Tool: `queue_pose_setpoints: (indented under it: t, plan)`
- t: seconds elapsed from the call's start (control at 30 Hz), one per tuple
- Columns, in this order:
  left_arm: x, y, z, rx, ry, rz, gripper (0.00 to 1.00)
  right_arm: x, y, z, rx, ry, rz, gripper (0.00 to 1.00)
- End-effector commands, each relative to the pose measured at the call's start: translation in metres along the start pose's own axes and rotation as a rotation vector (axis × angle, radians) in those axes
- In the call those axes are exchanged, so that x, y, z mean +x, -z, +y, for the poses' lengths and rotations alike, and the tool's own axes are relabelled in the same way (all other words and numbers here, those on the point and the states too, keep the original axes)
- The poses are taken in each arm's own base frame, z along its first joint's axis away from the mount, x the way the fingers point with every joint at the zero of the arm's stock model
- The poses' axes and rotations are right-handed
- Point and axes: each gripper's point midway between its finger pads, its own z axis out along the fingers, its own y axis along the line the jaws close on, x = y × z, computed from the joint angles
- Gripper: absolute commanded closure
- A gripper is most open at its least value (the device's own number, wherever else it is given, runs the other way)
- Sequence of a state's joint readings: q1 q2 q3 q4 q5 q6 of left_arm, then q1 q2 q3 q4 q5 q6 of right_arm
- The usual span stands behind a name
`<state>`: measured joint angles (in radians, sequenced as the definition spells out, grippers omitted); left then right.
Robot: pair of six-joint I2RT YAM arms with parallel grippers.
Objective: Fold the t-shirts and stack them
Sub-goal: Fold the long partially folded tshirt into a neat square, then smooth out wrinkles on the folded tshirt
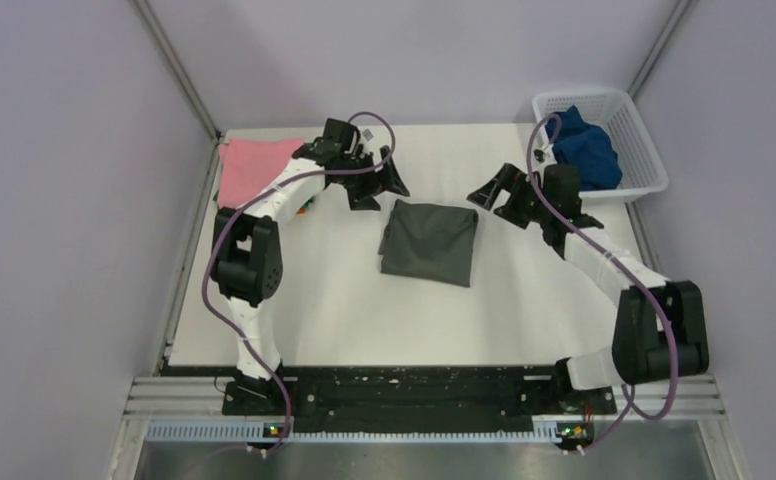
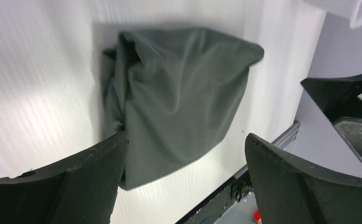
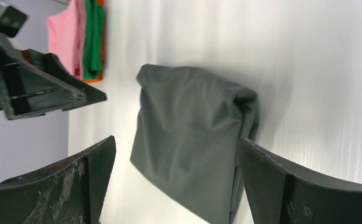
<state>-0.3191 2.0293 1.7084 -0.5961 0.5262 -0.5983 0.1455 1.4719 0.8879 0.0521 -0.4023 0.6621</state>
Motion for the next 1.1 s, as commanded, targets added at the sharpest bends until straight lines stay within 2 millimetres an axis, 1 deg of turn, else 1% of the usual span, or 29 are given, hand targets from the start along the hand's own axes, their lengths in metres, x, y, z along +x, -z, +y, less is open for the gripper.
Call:
queue_pose_setpoints:
  t: [0.0, 0.07, 0.17, 0.23, 0.3, 0.4, 0.5, 0.57, 0.63, 0.73, 0.83, 0.93, 0.97, 1.0, 1.07]
  plan:
    - [0.030, 0.011, -0.045, 0.085, -0.139, 0.006, 0.01, 0.011, 0.027, 0.019, -0.094, 0.072, -0.011, 0.01]
    - [0.040, -0.003, -0.048, 0.083, -0.149, 0.040, 0.01, 0.021, 0.027, 0.030, -0.148, 0.085, 0.012, 0.01]
    - [0.038, -0.021, -0.052, 0.081, -0.135, 0.064, 0.01, 0.027, 0.018, 0.038, -0.192, 0.095, 0.043, 0.01]
    - [0.032, -0.032, -0.051, 0.074, -0.121, 0.067, 0.01, 0.027, 0.005, 0.037, -0.197, 0.085, 0.058, 0.01]
    - [0.022, -0.043, -0.046, 0.053, -0.123, 0.053, 0.01, 0.023, -0.007, 0.037, -0.211, 0.085, 0.054, 0.01]
    - [0.004, -0.060, -0.032, -0.006, -0.109, 0.019, 0.01, 0.019, -0.028, 0.036, -0.229, 0.074, 0.053, 0.01]
    - [-0.007, -0.074, -0.009, -0.083, -0.067, -0.004, 0.01, 0.016, -0.050, 0.029, -0.235, 0.042, 0.054, 0.01]
    - [-0.010, -0.083, 0.006, -0.111, -0.046, -0.006, 0.01, 0.016, -0.065, 0.023, -0.233, 0.020, 0.054, 0.01]
    - [-0.006, -0.093, 0.019, -0.121, -0.020, 0.016, 0.01, 0.020, -0.080, 0.007, -0.192, -0.007, 0.063, 0.01]
    - [-0.001, -0.102, 0.038, -0.156, 0.008, 0.036, 0.01, 0.030, -0.094, -0.020, -0.105, -0.038, 0.072, 0.01]
    - [0.005, -0.105, 0.056, -0.193, 0.034, 0.053, 0.01, 0.039, -0.102, -0.047, -0.005, -0.054, 0.078, 0.01]
    - [0.003, -0.097, 0.068, -0.262, 0.042, 0.027, 0.01, 0.047, -0.103, -0.064, 0.066, -0.064, 0.090, 0.01]
    - [0.000, -0.092, 0.067, -0.278, 0.036, 0.015, 0.01, 0.046, -0.102, -0.064, 0.070, -0.065, 0.089, 0.01]
    - [-0.004, -0.084, 0.062, -0.279, 0.026, 0.000, 0.01, 0.045, -0.100, -0.061, 0.064, -0.063, 0.090, 0.01]
    - [-0.014, -0.064, 0.042, -0.255, -0.002, -0.042, 0.01, 0.036, -0.092, -0.046, 0.030, -0.045, 0.080, 0.01]
